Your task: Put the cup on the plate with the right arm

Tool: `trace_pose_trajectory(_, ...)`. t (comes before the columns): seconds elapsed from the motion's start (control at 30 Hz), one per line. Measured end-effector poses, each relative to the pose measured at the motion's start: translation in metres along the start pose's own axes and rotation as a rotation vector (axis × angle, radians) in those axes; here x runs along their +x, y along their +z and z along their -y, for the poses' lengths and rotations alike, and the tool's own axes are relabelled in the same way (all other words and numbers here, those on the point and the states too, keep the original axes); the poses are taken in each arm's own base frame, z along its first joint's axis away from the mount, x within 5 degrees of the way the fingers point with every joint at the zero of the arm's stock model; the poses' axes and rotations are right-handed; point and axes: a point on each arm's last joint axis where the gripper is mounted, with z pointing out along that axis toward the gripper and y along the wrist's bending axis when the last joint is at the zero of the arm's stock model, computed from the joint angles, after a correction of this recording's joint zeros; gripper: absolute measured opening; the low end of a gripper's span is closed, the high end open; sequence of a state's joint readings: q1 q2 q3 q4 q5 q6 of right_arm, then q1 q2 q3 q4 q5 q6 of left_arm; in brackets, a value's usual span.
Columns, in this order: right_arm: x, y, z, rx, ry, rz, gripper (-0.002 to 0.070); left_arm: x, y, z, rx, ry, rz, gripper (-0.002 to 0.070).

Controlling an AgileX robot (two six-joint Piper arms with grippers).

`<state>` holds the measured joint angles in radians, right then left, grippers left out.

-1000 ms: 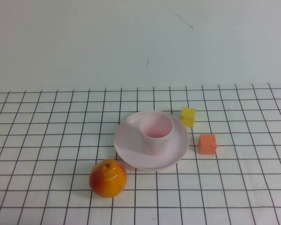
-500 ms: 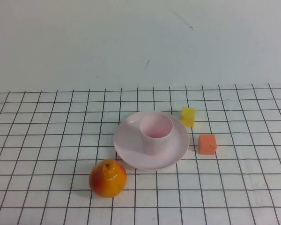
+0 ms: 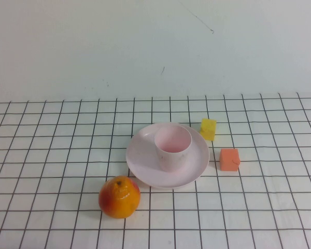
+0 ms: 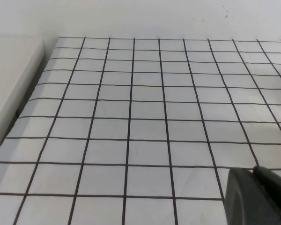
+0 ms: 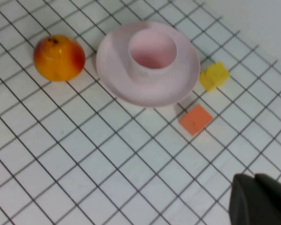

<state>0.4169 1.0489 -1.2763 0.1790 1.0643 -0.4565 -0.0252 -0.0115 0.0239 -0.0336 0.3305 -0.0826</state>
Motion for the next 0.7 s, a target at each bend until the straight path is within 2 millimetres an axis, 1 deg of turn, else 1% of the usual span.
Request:
trace_pose_trajectory(0.17,0.017,0.017,0.007,0.056,0.004,-0.134,-0.0002,0.0,0.0,0.0,0.0,0.0,0.0,-0.0003)
trace_pose_trajectory(0.23,0.025,0.025,0.01,0.089,-0.002,-0.159,-0.0002,0.0,0.0,0.0,0.0,0.0,0.0,-0.0003)
trace_pose_trajectory(0.3,0.037,0.032,0.015,0.132,0.018,-0.14,-0.0002,0.0,0.0,0.0,0.0,0.0,0.0,-0.0003)
trace_pose_trajectory(0.33,0.042,0.031,0.017,0.166,0.033,-0.095,-0.0002,0.0,0.0,0.0,0.0,0.0,0.0,-0.0003)
trace_pose_trajectory(0.37,0.052,0.033,0.019,0.2,0.053,-0.055,-0.0002,0.0,0.0,0.0,0.0,0.0,0.0,-0.0003)
trace_pose_trajectory(0.4,0.058,0.033,0.02,0.24,0.066,-0.002,-0.0002,0.0,0.0,0.0,0.0,0.0,0.0,-0.0003)
trace_pose_trajectory(0.47,0.079,0.029,0.02,0.328,0.09,0.089,-0.0002,0.0,0.0,0.0,0.0,0.0,0.0,-0.0003)
trace_pose_trajectory(0.57,0.111,0.023,0.012,0.435,0.104,0.181,-0.0002,0.0,0.0,0.0,0.0,0.0,0.0,-0.0003)
trace_pose_trajectory(0.7,0.146,0.019,-0.004,0.512,0.121,0.238,-0.0002,0.0,0.0,0.0,0.0,0.0,0.0,-0.0003)
